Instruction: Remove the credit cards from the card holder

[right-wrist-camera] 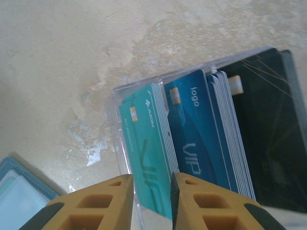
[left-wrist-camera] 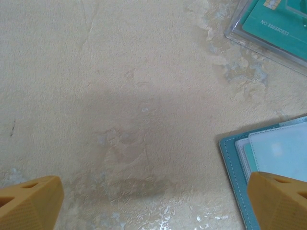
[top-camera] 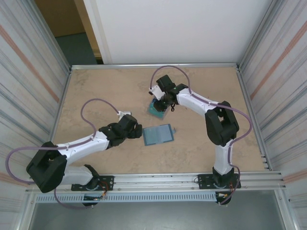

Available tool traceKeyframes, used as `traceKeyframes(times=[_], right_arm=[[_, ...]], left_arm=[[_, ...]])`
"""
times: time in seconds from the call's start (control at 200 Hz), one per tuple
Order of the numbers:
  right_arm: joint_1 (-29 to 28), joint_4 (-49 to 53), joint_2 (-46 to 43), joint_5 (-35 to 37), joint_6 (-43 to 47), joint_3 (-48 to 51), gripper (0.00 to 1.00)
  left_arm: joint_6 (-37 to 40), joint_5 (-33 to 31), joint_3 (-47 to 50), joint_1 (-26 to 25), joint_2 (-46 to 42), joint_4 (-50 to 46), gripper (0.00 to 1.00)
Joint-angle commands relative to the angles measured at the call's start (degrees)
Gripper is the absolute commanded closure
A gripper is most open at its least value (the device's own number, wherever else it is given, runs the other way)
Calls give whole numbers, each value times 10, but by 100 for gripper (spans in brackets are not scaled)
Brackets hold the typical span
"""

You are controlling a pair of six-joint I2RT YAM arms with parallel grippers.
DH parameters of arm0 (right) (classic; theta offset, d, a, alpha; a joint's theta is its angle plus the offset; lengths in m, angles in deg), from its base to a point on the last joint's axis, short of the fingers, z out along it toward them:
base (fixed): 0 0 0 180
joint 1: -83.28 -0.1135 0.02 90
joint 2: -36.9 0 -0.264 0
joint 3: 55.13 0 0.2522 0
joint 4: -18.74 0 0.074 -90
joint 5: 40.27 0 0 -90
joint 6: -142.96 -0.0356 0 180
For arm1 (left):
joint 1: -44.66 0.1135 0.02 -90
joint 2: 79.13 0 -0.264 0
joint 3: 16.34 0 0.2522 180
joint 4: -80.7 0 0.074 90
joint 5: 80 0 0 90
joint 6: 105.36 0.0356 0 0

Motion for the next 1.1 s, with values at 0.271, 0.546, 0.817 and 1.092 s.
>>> traceKeyframes(times=[0.271,0.546,0.817,1.092], right_arm=[[-82,42,-125,93,-227,110,61],[-163,22,-150,91,-363,188,70],[-225,4,-97,78,-414,173,68],[-229,5,-46,78,-430,152,59]], left_arm=[[-43,-7,28,33,-51,-13,1],[-75,18,66,75,-92,1,1],[-76,30,76,86,-103,-2,1],[-83,33,86,87,-106,1,1]])
